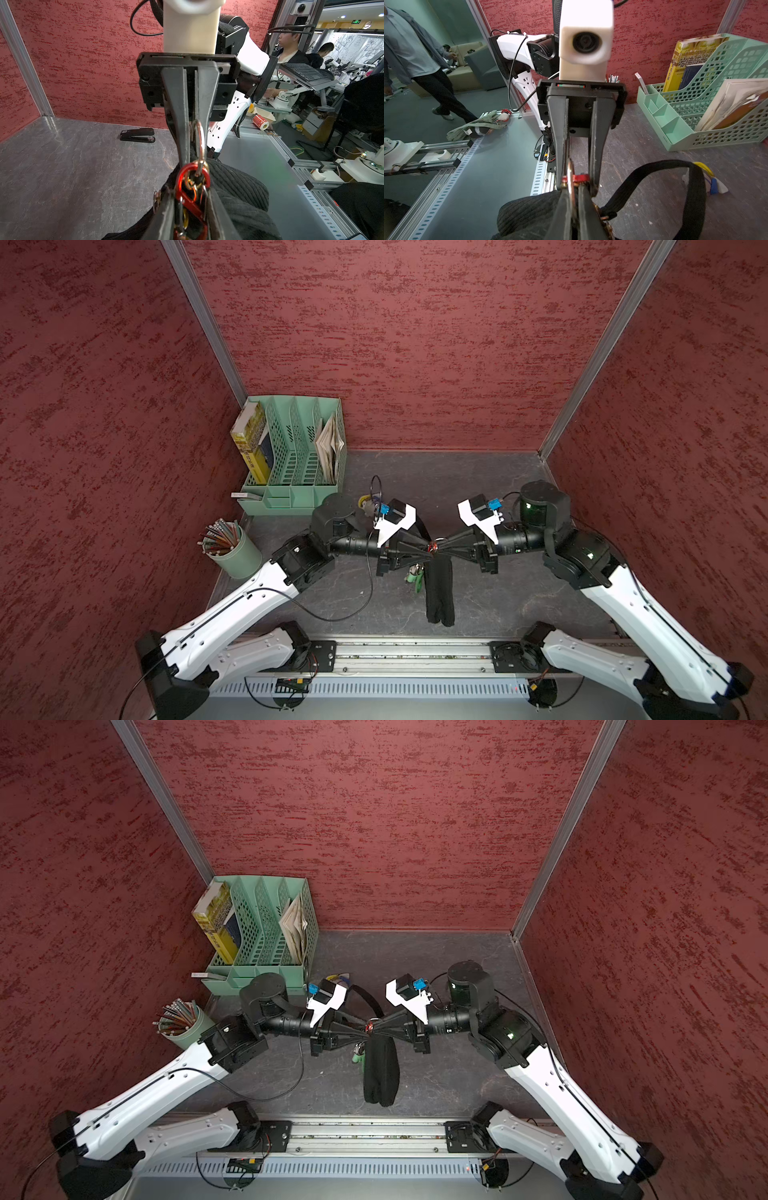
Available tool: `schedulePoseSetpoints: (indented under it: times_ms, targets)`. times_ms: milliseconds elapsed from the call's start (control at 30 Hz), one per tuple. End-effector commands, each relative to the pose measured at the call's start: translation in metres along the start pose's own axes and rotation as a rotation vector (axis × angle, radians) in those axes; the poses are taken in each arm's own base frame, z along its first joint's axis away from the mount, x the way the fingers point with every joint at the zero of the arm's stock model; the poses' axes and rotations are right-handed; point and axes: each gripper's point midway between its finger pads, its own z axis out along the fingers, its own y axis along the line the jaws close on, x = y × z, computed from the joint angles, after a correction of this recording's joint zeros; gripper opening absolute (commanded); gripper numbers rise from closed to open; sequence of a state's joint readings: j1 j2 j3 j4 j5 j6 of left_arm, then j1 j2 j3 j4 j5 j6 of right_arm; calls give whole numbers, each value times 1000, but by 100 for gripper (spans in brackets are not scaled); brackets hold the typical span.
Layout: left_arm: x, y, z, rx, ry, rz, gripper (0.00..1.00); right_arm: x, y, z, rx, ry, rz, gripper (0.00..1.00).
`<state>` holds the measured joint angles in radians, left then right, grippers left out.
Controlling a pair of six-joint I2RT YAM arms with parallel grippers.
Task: Remove the decoration from the bag
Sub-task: Remove the decoration item from the bag.
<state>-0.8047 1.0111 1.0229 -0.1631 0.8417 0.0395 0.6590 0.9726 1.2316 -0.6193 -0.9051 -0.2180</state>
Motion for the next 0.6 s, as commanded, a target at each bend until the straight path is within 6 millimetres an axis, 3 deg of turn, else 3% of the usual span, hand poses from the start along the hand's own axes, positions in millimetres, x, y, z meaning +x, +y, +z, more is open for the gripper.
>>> schedulePoseSetpoints:
  times_ms: [0, 200, 400, 433, 500, 567]
  targets:
    - [-20, -9, -6, -2, -41, 30, 13, -7, 2, -4, 10, -22, -46, 0]
    - [-21, -4, -9, -48, -25, 20, 1, -3, -2, -7, 55, -2, -55, 0]
    - [-20, -1, -10, -74, -20, 17, 1, -4, 0, -9, 63, -6, -63, 0]
    - [-20, -1, -10, -67, -19, 17, 8, -4, -1, -9, 63, -7, -61, 0]
    - [-19, -1, -8, -61, -16, 12, 40, -5, 0, -8, 58, -9, -61, 0]
    - [-20, -2, -7, -48, -15, 9, 48, -6, 0, -8, 52, -11, -60, 0]
